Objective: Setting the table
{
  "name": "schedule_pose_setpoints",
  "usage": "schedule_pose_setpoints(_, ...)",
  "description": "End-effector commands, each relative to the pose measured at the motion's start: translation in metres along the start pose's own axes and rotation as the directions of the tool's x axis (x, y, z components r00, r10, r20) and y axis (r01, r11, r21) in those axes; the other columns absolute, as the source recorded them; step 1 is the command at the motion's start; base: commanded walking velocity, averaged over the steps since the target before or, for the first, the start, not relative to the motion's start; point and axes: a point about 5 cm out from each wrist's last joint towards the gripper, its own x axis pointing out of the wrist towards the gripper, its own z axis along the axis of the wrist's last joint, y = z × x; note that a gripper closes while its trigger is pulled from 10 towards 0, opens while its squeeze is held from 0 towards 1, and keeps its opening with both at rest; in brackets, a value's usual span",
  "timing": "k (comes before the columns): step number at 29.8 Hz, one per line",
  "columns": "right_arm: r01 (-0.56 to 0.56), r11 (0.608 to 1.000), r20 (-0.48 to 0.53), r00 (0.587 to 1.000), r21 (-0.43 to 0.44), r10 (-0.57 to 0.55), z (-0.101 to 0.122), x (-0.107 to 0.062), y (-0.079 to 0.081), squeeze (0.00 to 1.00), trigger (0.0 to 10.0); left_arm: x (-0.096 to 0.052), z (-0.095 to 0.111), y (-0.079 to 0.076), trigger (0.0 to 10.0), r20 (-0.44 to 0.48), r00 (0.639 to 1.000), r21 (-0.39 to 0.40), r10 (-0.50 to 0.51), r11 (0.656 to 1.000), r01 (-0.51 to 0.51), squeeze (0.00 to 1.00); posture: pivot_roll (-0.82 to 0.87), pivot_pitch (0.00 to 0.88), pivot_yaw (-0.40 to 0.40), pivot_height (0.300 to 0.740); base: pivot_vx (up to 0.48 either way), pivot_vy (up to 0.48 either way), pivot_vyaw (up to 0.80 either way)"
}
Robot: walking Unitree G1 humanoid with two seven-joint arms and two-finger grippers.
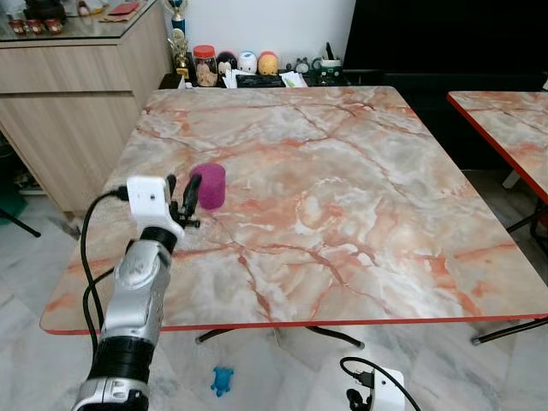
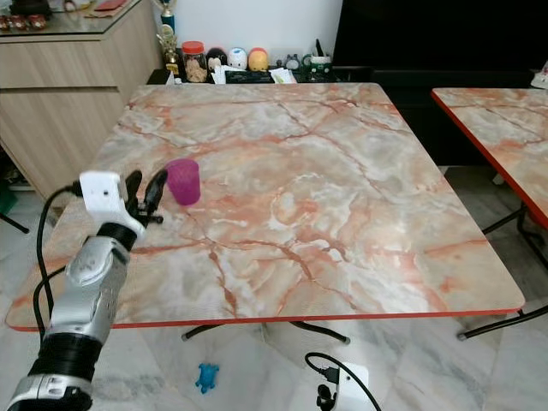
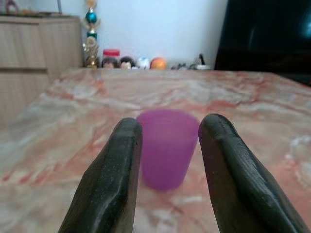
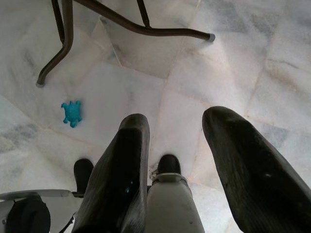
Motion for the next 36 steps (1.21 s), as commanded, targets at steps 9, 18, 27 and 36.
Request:
schedule_pose_setpoints(9, 0.003, 1.0, -0.012, 1.0, -0.019, -0.003, -0.002, -0.001, -0.001, 0.0, 10.0, 0.003, 0.013, 0.005, 10.0, 0.063, 0.998, 0.022, 0.024, 0.999, -0.026, 0.0, 0.16, 0.038, -0.032, 0.74, 0.0, 0.0, 0.0)
schedule_pose_setpoints(18, 0.002, 1.0, -0.011, 1.0, -0.024, -0.002, -0.004, -0.001, 0.0, 0.0, 10.0, 0.008, 0.017, -0.002, 10.0, 0.082, 0.997, 0.01, 0.003, 1.0, -0.004, 0.0, 0.15, 0.016, -0.025, 0.74, 0.0, 0.0, 0.0)
schedule_pose_setpoints(27, -0.009, 1.0, -0.004, 1.0, -0.029, 0.009, -0.003, -0.001, 0.004, 0.0, 10.0, 0.01, 0.021, -0.003, 10.0, 0.096, 0.995, 0.006, -0.007, 1.0, 0.006, 0.0, 0.15, 0.021, -0.022, 0.74, 0.213, 0.0, 0.0)
schedule_pose_setpoints(36, -0.021, 0.999, -0.013, 1.0, -0.05, 0.021, -0.004, -0.001, 0.006, 0.0, 10.0, 0.012, 0.023, -0.004, 10.0, 0.102, 0.995, 0.0, -0.008, 1.0, 0.008, 0.0, 0.16, 0.037, -0.024, 0.74, 0.311, 0.0, 0.0)
